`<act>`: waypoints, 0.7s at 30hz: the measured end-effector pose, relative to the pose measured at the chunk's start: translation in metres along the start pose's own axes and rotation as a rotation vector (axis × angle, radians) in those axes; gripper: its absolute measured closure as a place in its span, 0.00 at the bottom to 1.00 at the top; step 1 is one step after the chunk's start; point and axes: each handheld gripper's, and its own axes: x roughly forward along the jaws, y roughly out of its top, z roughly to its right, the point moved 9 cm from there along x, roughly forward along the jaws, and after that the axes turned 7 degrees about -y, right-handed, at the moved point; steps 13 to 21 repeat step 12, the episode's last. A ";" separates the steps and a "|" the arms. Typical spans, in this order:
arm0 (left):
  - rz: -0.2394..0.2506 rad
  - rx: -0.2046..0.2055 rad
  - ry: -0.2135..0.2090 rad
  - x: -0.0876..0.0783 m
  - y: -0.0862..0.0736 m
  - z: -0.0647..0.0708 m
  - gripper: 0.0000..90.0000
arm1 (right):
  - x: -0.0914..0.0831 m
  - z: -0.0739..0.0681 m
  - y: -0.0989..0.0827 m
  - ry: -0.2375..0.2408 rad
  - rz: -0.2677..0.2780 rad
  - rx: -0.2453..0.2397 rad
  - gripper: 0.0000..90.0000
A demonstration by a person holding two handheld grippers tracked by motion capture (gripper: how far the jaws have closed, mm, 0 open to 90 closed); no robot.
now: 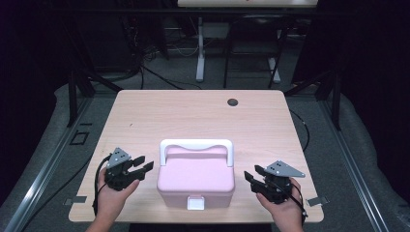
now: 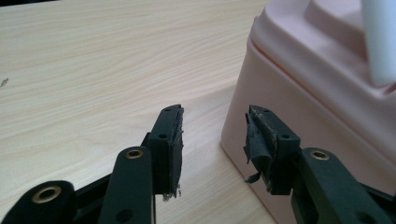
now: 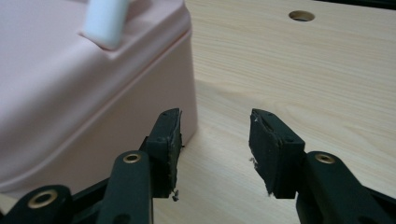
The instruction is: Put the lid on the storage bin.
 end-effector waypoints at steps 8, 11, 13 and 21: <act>-0.019 -0.003 0.019 -0.001 -0.020 -0.012 0.60 | 0.015 0.016 -0.019 -0.007 -0.039 0.045 0.59; -0.024 -0.025 0.023 -0.002 -0.027 -0.019 0.60 | 0.020 0.020 -0.025 -0.031 -0.047 0.025 0.58; -0.020 -0.044 0.008 -0.002 -0.028 -0.020 0.60 | 0.021 0.021 -0.027 -0.035 -0.053 0.022 0.58; -0.020 -0.044 0.008 -0.002 -0.028 -0.020 0.60 | 0.021 0.021 -0.027 -0.035 -0.053 0.022 0.58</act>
